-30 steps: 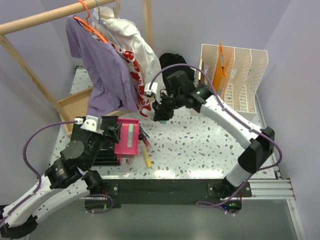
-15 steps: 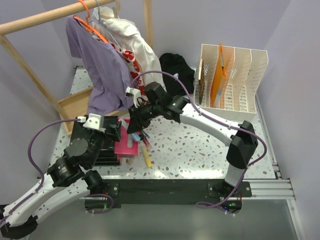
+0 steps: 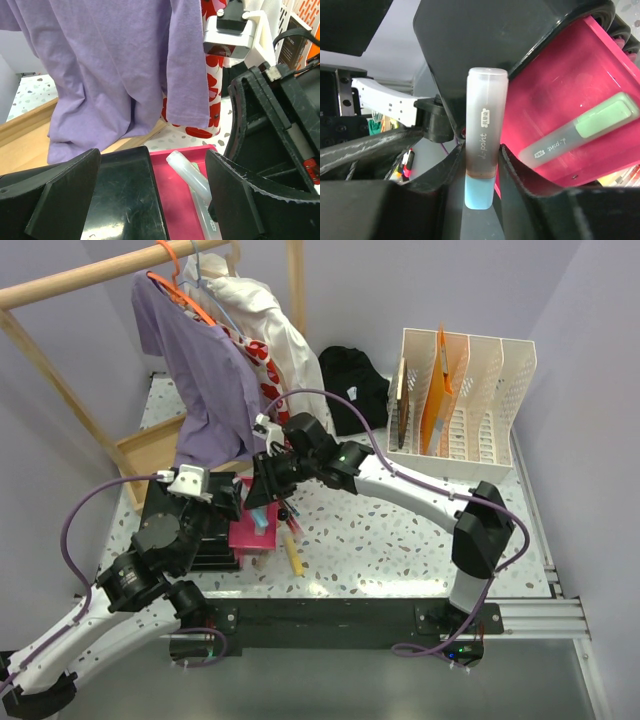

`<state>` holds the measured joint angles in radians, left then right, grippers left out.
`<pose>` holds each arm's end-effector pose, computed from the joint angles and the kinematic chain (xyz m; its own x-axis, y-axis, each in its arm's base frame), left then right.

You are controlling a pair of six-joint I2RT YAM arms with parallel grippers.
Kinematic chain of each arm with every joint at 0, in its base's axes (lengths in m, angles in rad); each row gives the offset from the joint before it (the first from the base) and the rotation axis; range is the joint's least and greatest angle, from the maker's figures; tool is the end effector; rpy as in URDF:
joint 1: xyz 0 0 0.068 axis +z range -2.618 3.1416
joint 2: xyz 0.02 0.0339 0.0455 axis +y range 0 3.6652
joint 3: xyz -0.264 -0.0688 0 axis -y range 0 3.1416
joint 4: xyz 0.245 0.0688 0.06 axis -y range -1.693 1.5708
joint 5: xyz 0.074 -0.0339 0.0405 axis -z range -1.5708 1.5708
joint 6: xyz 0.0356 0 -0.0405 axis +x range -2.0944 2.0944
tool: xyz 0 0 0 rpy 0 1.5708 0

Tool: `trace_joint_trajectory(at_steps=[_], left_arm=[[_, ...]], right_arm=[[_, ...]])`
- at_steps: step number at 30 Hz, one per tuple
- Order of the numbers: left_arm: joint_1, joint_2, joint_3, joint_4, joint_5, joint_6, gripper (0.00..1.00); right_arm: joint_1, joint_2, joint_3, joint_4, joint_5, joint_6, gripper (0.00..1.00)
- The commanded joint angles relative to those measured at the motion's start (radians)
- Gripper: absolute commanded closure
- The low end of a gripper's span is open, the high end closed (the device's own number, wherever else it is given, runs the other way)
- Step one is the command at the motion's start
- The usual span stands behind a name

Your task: Organize the desk

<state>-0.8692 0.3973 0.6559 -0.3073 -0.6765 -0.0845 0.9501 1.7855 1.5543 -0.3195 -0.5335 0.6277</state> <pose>0.0814 -0.0618 0.3314 -0.0475 -0.0457 -0.9978 0.1887 0.9806 -0.0539 0.2282 0.3503 0.3189 -0.8057 -0.2575 -0.5334 -0.5922 0.3700 0.7158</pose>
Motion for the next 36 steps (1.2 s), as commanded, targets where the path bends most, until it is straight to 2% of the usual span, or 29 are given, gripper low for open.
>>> trace_joint_trajectory(at_steps=[1,2,7,14,17,18,20,21,22,24,30,36], left_arm=[[0.012,-0.002,-0.009,0.046,0.000,0.019,0.09],[0.012,-0.005,-0.009,0.045,0.000,0.019,0.09],[0.013,-0.014,-0.010,0.045,0.006,0.017,0.09],[0.015,-0.005,-0.009,0.045,0.028,0.022,0.09],[0.013,0.009,-0.010,0.048,0.064,0.028,0.05],[0.015,0.012,-0.012,0.056,0.075,0.031,0.02],[0.016,0.026,-0.016,0.057,0.109,0.034,0.00],[0.015,0.031,-0.015,0.060,0.121,0.034,0.00],[0.018,0.040,-0.019,0.062,0.139,0.034,0.00],[0.018,0.049,-0.025,0.071,0.156,0.029,0.00],[0.025,0.086,-0.027,0.077,0.213,0.006,0.00],[0.024,0.117,-0.019,0.119,0.337,-0.095,0.00]], right_arm=[[0.019,0.035,0.044,0.046,0.015,0.024,0.61],[0.021,0.041,0.047,0.046,0.013,0.023,0.54],[0.026,0.061,0.084,0.028,0.013,-0.011,0.43],[0.029,0.019,0.124,-0.030,0.029,-0.170,0.43],[0.030,-0.014,0.165,-0.105,-0.003,-0.353,0.43],[0.030,-0.020,0.191,-0.134,-0.029,-0.507,0.42],[0.030,-0.038,0.216,-0.268,-0.116,-0.682,0.42],[0.029,-0.046,0.234,-0.318,-0.134,-0.829,0.42],[0.030,-0.063,0.237,-0.402,-0.149,-0.892,0.41],[0.027,-0.087,0.219,-0.461,-0.131,-1.020,0.41],[-0.026,-0.228,0.078,-0.487,-0.091,-1.109,0.37],[-0.270,-0.411,-0.141,-0.371,-0.184,-1.047,0.33]])
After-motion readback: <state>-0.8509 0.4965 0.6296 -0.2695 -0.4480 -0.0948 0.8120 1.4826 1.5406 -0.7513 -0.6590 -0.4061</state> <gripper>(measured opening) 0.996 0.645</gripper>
